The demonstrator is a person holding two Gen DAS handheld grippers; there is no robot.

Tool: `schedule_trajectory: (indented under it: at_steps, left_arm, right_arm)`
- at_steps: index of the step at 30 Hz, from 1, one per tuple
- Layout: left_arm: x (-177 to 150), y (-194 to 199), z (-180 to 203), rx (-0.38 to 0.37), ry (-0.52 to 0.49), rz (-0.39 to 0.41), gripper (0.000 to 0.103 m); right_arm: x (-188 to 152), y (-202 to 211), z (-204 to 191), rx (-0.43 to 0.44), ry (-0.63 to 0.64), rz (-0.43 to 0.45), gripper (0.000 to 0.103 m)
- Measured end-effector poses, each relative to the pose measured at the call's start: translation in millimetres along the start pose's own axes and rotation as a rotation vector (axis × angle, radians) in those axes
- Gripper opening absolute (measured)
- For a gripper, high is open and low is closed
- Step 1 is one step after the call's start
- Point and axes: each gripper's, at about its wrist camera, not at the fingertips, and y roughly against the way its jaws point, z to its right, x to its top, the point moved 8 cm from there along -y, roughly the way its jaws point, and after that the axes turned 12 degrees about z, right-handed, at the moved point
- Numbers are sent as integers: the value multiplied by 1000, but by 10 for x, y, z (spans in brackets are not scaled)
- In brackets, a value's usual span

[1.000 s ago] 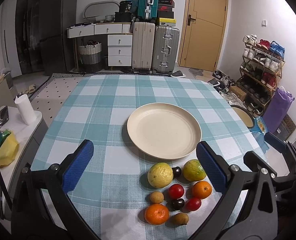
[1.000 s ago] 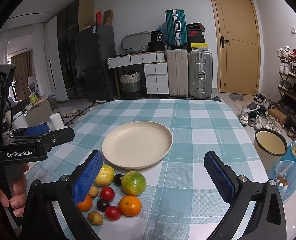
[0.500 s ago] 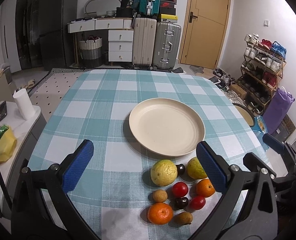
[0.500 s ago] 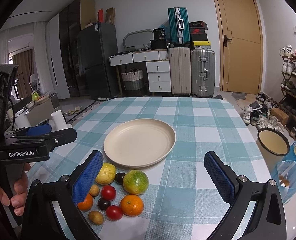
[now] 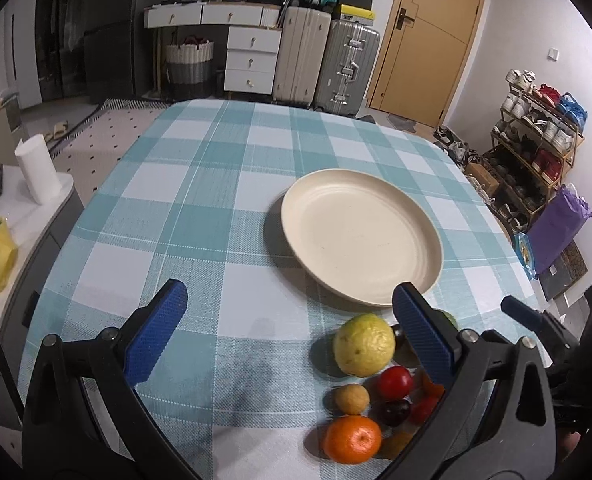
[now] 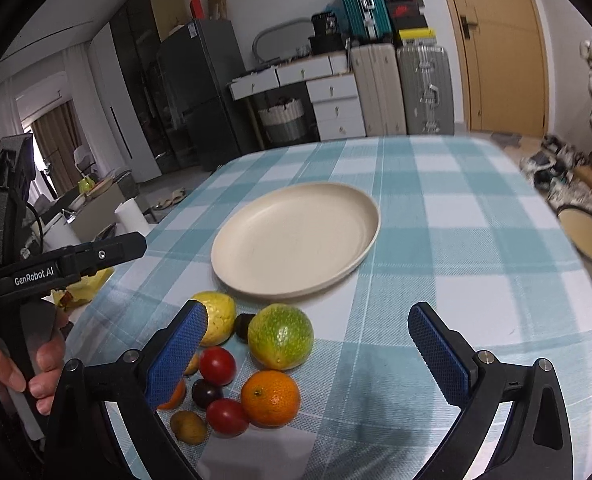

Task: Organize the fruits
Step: 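Move the right tool to the green citrus and close around it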

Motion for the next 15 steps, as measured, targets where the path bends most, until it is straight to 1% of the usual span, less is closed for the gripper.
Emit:
schedule_trajectory:
  at_steps: [4, 5, 8, 13, 15]
  left_arm:
    - [-40, -131, -65, 2, 11, -22, 102]
    - [-53, -156, -73, 1, 12, -28, 102]
    - [-74, -237, -103, 1, 15, -37, 102]
    - [-115, -305, -134, -4, 22, -50, 102]
    - [-121, -333, -152, -10, 28, -55, 102]
  right_arm:
    - [-75, -136, 25, 36, -30, -30, 102]
    - [-94, -171, 30, 45, -36, -37, 100]
    - [-139, -233, 19, 63, -50, -59, 89]
    - [-200, -317, 12, 84, -73, -90, 82]
    - [-209, -339, 2, 92, -76, -98, 77]
